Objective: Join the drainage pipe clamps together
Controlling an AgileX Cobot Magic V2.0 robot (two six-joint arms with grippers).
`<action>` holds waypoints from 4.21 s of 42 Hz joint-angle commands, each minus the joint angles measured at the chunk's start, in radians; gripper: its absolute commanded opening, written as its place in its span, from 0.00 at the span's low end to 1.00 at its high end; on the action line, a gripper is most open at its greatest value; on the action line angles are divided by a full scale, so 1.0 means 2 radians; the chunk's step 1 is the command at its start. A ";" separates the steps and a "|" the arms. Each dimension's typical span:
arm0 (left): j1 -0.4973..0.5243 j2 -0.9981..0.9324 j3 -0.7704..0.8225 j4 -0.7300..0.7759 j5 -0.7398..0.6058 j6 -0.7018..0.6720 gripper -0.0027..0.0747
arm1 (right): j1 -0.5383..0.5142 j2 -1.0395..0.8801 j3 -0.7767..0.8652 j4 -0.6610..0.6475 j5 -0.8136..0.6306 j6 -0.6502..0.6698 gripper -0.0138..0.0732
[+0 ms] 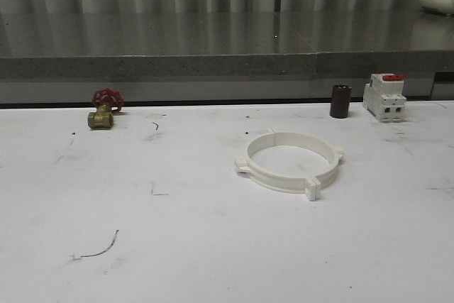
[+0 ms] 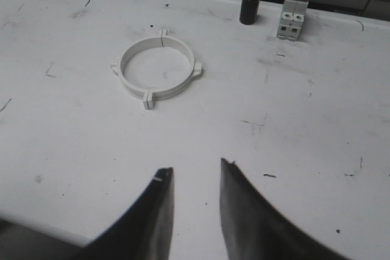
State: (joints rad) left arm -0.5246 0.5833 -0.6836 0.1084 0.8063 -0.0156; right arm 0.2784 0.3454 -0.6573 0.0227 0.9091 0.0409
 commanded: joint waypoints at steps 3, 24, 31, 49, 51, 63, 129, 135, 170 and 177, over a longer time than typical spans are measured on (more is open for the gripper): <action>0.001 0.000 -0.014 -0.003 -0.037 0.000 0.16 | -0.001 0.007 -0.011 -0.006 -0.035 -0.006 0.16; 0.001 0.000 -0.014 -0.003 -0.037 0.000 0.01 | -0.001 0.007 -0.011 -0.019 -0.035 -0.006 0.08; 0.000 -0.003 -0.012 -0.006 -0.038 0.000 0.01 | -0.001 0.007 -0.011 -0.019 -0.035 -0.006 0.08; 0.137 -0.158 0.148 -0.023 -0.188 0.000 0.01 | -0.001 0.007 -0.011 -0.019 -0.035 -0.006 0.08; 0.158 -0.185 0.181 -0.036 -0.229 0.000 0.01 | -0.001 0.007 -0.011 -0.019 -0.035 -0.006 0.08; 0.229 -0.298 0.313 -0.097 -0.329 0.000 0.01 | -0.001 0.007 -0.011 -0.019 -0.035 -0.006 0.08; 0.218 -0.300 0.355 -0.054 -0.415 0.000 0.01 | -0.002 0.000 -0.006 -0.019 -0.039 -0.006 0.08; 0.218 -0.300 0.355 -0.054 -0.415 0.000 0.01 | -0.042 -0.030 0.051 -0.015 -0.107 -0.006 0.08; 0.218 -0.299 0.355 -0.054 -0.415 0.000 0.01 | -0.123 -0.186 0.340 0.013 -0.465 -0.006 0.08; 0.218 -0.299 0.355 -0.054 -0.415 0.000 0.01 | -0.123 -0.186 0.340 0.013 -0.465 -0.006 0.08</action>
State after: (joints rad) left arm -0.0820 -0.0055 0.0040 0.0000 0.0601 -0.0156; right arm 0.0385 -0.0103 0.0260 0.0492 0.0654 0.0324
